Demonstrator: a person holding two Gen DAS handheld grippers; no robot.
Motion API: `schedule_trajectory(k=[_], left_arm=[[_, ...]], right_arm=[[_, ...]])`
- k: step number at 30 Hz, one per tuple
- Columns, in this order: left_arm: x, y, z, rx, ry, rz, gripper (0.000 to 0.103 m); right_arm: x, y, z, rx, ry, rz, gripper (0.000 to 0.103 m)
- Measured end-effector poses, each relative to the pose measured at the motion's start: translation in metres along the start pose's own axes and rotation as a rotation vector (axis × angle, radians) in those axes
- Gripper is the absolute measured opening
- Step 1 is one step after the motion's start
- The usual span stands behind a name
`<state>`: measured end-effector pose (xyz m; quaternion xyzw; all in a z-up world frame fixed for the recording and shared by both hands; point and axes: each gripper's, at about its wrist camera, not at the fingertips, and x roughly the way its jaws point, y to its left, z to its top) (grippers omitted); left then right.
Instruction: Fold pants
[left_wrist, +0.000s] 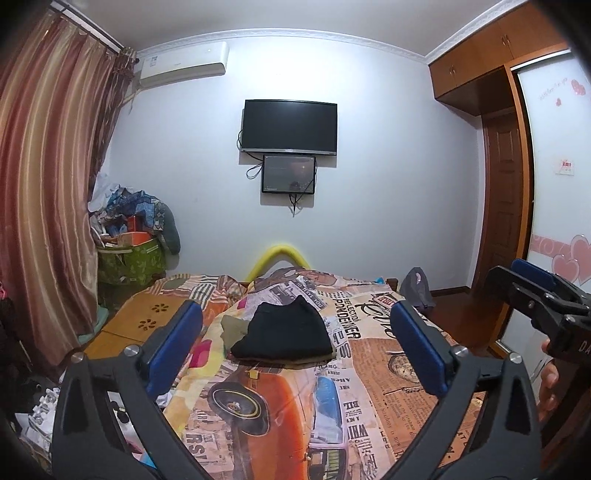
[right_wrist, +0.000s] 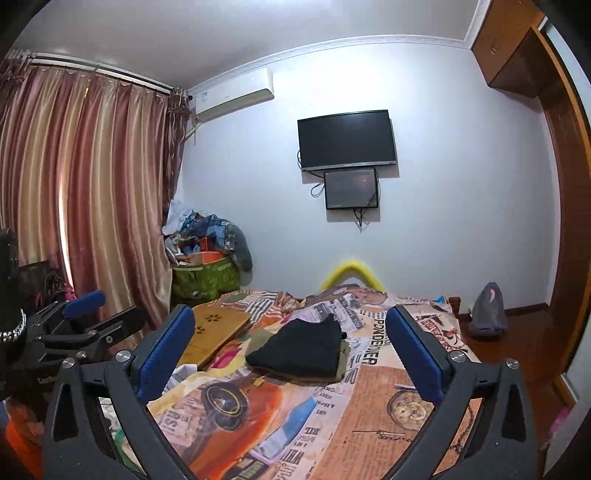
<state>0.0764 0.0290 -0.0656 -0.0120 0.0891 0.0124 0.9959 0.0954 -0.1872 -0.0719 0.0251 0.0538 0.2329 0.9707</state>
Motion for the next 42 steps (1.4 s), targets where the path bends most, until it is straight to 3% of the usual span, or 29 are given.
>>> schedule_trajectory(k=[42], left_arm=[[0.0034, -0.0098, 0.0000, 0.030, 0.002, -0.035, 0.103]], right_arm=[[-0.0068, 0.0015, 0.0009, 0.001, 0.016, 0.007, 0.103]])
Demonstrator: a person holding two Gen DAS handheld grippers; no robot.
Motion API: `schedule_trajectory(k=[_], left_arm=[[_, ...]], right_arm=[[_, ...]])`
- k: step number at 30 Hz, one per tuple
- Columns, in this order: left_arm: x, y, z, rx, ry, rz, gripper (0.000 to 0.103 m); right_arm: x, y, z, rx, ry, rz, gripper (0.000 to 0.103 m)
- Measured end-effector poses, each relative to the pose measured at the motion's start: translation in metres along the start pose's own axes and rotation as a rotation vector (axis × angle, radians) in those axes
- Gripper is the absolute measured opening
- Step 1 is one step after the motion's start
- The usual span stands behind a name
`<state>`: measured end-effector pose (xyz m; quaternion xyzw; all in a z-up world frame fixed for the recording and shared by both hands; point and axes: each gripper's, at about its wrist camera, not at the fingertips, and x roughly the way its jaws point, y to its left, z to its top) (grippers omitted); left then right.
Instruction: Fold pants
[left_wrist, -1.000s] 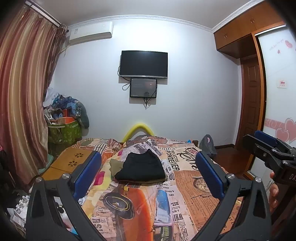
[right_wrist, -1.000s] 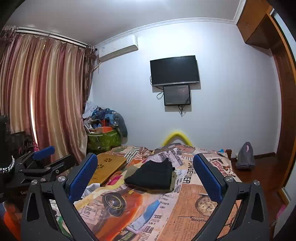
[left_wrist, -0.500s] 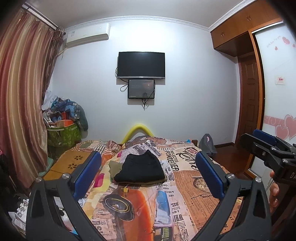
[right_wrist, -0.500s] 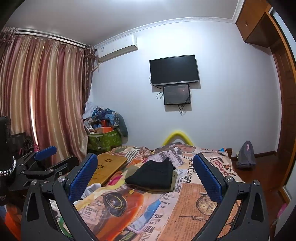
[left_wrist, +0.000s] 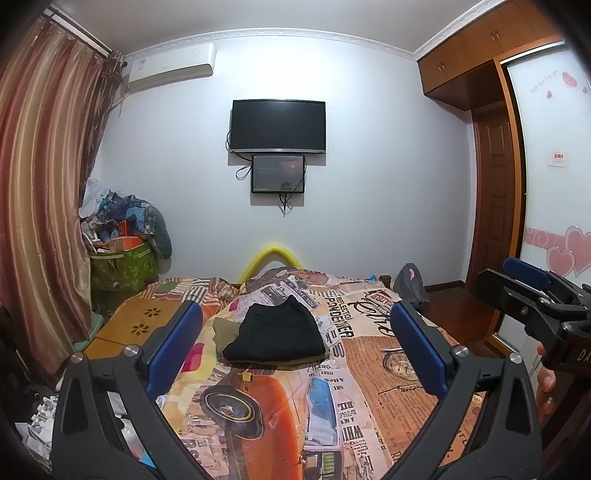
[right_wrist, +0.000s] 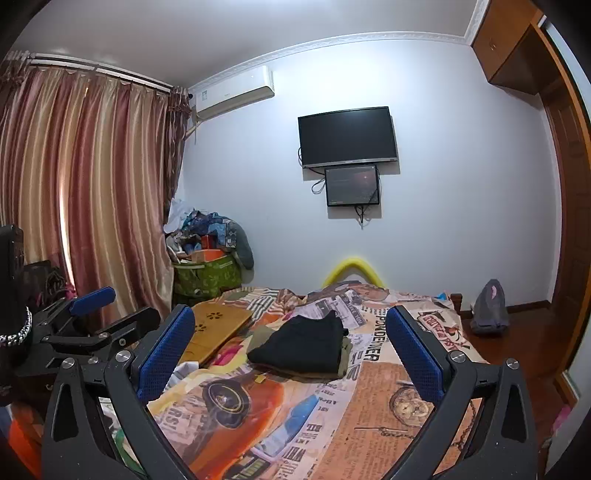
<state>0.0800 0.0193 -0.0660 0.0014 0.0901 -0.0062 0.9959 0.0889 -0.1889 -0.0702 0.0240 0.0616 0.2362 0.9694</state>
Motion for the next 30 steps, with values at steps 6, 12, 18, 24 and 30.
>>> schedule_trajectory(k=[6, 12, 18, 24, 30], left_arm=[[0.0019, 0.0010, -0.0004, -0.006, 0.003, -0.009, 0.103], [0.0030, 0.0020, -0.0003, -0.004, 0.005, -0.017, 0.103], [0.0034, 0.0015, -0.0009, 0.005, 0.009, -0.026, 0.103], [0.0031, 0.0010, -0.0016, -0.003, 0.010, -0.029, 0.103], [0.0028, 0.0034, -0.0023, -0.016, 0.014, -0.030, 0.103]], right_arm=[[0.0006, -0.0007, -0.0003, -0.004, 0.004, -0.009, 0.103], [0.0005, -0.0020, -0.0006, -0.005, 0.008, -0.017, 0.103], [0.0004, -0.0007, -0.0009, -0.007, 0.008, -0.018, 0.103], [0.0005, -0.0009, -0.0006, -0.006, 0.009, -0.018, 0.103], [0.0007, 0.0002, -0.0004, -0.006, 0.009, -0.019, 0.103]])
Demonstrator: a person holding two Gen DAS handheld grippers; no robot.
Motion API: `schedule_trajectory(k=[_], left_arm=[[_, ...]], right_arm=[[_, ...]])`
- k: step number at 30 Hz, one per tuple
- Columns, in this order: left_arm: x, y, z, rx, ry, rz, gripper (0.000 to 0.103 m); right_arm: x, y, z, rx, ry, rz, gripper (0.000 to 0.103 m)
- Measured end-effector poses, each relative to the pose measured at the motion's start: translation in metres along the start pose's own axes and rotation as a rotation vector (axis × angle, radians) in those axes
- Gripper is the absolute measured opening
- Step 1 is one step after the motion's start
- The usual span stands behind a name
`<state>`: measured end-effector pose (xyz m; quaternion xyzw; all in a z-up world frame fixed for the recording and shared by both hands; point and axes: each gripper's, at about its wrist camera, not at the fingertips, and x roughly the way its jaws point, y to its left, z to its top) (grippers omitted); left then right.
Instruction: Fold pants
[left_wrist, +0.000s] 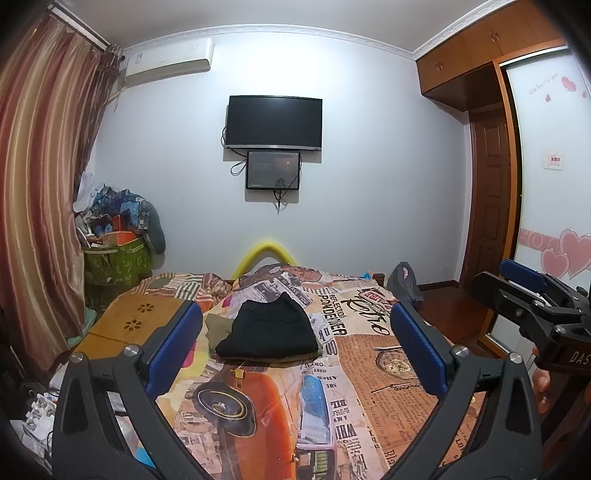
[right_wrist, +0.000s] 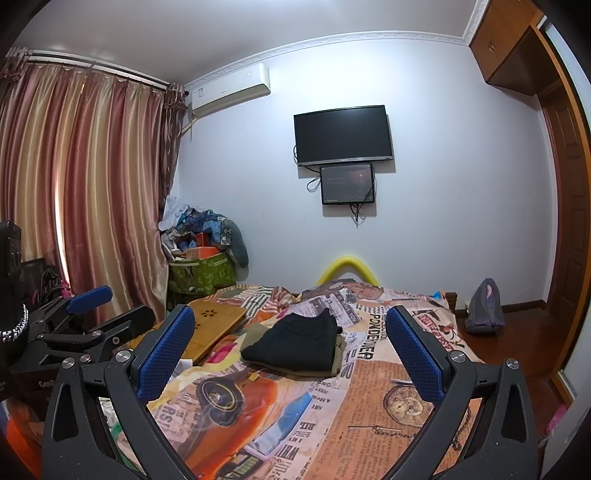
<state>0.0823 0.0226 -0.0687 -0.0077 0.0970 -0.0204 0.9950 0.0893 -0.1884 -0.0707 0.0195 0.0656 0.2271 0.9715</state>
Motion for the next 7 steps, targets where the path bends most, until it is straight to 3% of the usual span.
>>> schedule_trajectory(k=[7], left_arm=[[-0.0013, 0.0027, -0.0018, -0.003, 0.006, 0.001, 0.103]], right_arm=[[0.0004, 0.0004, -0.0007, 0.002, 0.007, -0.004, 0.103]])
